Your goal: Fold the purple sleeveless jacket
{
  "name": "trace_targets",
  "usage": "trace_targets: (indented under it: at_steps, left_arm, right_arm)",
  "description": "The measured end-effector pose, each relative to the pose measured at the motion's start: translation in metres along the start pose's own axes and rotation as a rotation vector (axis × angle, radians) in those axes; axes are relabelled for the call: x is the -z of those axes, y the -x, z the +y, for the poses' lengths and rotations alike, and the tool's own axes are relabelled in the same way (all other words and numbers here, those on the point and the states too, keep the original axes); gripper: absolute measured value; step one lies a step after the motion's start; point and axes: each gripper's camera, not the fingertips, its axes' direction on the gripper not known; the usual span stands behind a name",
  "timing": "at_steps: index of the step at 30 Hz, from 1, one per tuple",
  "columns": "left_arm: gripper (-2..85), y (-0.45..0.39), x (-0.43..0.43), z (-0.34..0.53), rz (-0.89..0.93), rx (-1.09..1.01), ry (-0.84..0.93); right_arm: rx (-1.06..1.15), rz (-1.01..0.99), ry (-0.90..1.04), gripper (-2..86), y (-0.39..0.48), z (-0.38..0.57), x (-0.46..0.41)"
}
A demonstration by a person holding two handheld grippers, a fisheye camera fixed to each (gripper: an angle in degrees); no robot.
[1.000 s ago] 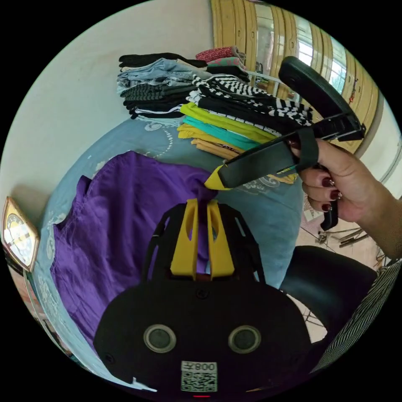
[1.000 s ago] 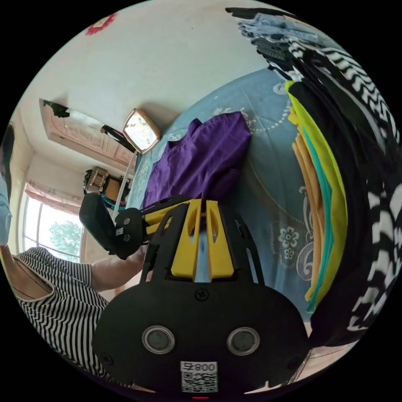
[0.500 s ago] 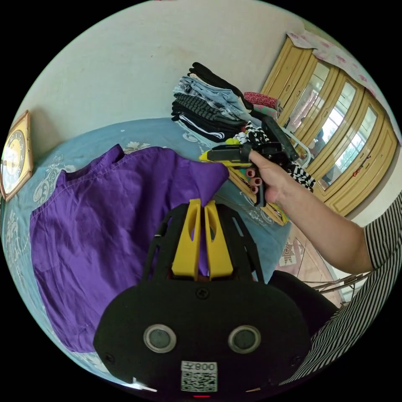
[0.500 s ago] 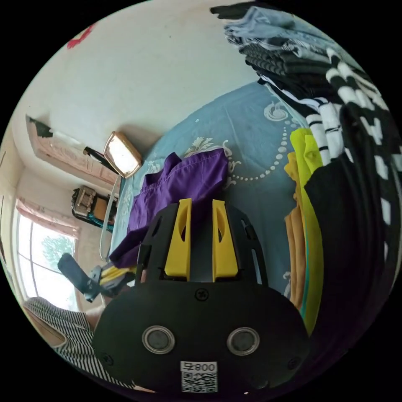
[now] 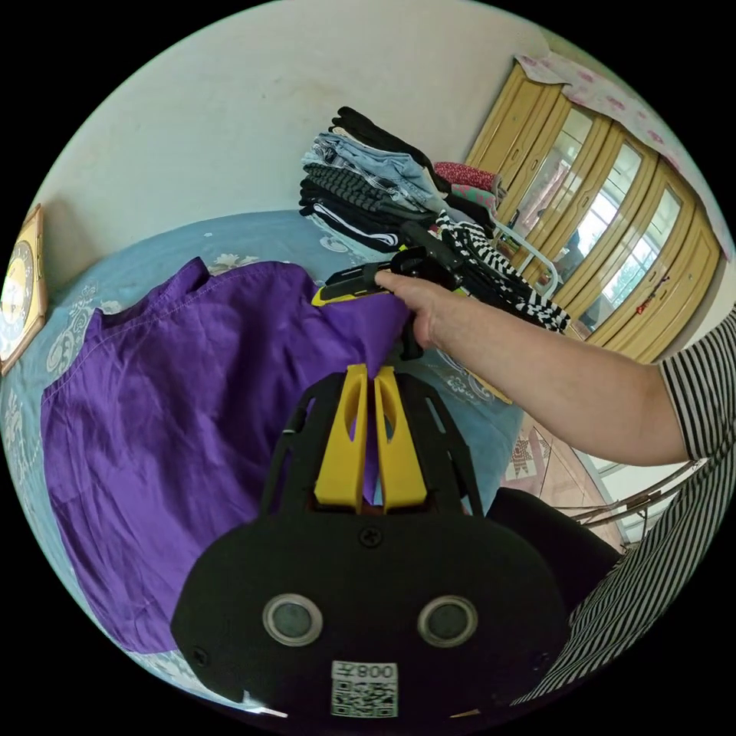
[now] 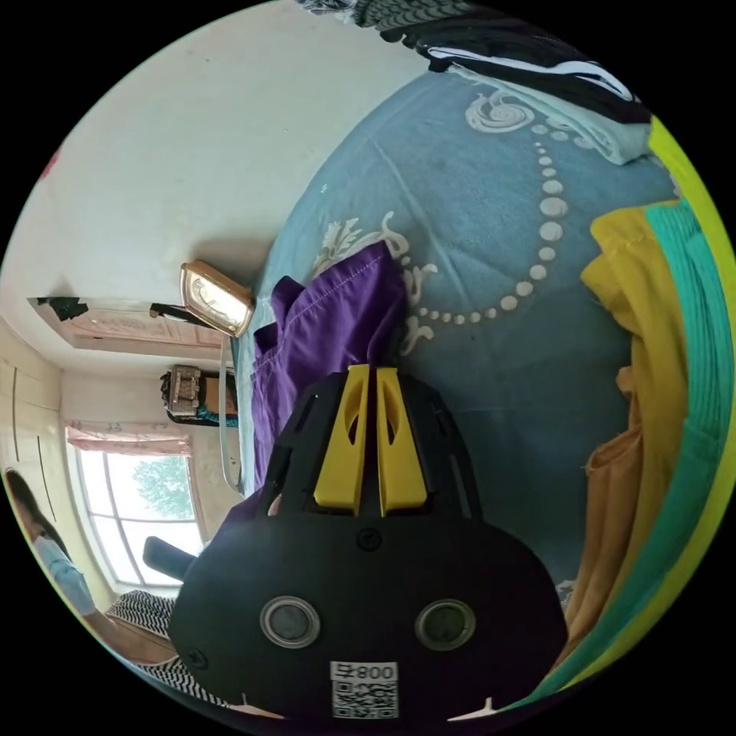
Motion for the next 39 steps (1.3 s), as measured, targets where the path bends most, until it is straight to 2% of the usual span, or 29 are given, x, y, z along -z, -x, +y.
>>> trace_targets:
  at_steps: [3,9,14,20,29,32,39]
  left_arm:
    - [1.0,0.028,0.027,0.019,0.022,0.045,-0.061]
    - [0.9,0.111,0.115,0.085,0.059,0.239,-0.268]
    - [0.7,0.193,0.187,0.186,0.070,0.528,-0.440]
    - [0.6,0.261,0.218,0.308,0.081,0.828,-0.525]
    - [0.5,0.327,0.227,0.429,0.172,1.069,-0.603]
    - [0.5,0.343,0.227,0.448,0.160,1.085,-0.560]
    - [0.6,0.364,0.226,0.489,0.250,1.153,-0.620]
  right_arm:
    - [0.057,-0.058,-0.032,1.2,0.041,-0.003,-0.010]
    - [0.314,-0.145,-0.097,0.6,0.194,-0.011,-0.047]
    - [0.585,-0.116,0.007,0.5,0.357,-0.002,-0.146]
    - [0.742,-0.040,0.192,0.5,0.473,0.027,-0.285]
    - [0.820,0.066,0.370,0.8,0.564,0.056,-0.417]
    - [0.837,0.112,0.404,1.2,0.583,0.059,-0.442]
    - [0.837,0.083,0.362,3.6,0.616,0.055,-0.424]
